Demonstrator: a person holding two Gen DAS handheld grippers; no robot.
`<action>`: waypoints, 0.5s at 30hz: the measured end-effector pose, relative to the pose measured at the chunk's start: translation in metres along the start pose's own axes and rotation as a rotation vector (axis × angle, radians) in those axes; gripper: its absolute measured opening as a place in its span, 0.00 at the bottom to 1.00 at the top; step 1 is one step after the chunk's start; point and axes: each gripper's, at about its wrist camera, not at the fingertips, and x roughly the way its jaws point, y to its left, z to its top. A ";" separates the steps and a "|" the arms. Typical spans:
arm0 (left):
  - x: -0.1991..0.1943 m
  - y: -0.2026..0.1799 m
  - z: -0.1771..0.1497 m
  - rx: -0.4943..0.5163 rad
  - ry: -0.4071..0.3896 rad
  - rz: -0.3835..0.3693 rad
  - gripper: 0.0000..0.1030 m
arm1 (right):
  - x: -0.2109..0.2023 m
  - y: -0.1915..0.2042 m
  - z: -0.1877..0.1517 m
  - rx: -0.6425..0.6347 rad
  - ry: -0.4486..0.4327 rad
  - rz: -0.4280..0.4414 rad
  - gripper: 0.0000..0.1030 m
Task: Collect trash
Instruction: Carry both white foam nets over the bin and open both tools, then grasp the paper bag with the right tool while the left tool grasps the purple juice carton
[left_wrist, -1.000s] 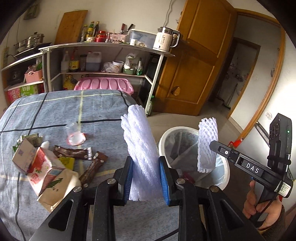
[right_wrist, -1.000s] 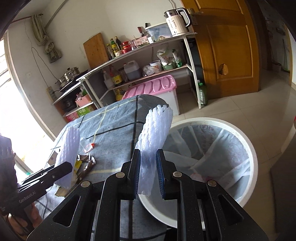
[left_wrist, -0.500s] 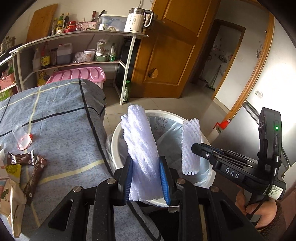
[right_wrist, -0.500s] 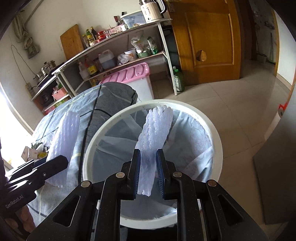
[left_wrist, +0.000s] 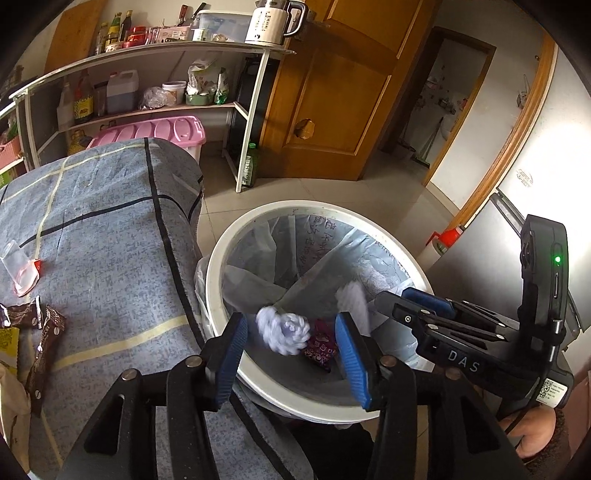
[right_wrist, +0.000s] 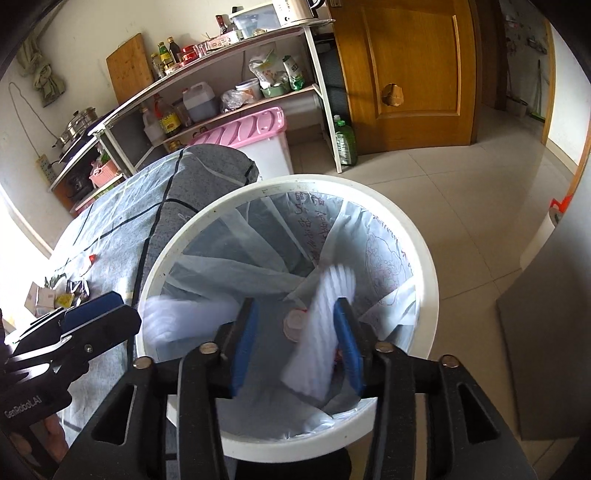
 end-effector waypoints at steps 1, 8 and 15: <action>-0.001 0.001 -0.001 -0.003 0.000 0.001 0.48 | -0.001 0.000 0.000 0.002 0.002 -0.002 0.44; -0.022 0.011 -0.004 -0.021 -0.034 0.012 0.48 | -0.011 0.010 0.000 0.011 -0.026 0.017 0.44; -0.060 0.039 -0.013 -0.044 -0.101 0.088 0.50 | -0.022 0.043 -0.001 -0.037 -0.059 0.069 0.44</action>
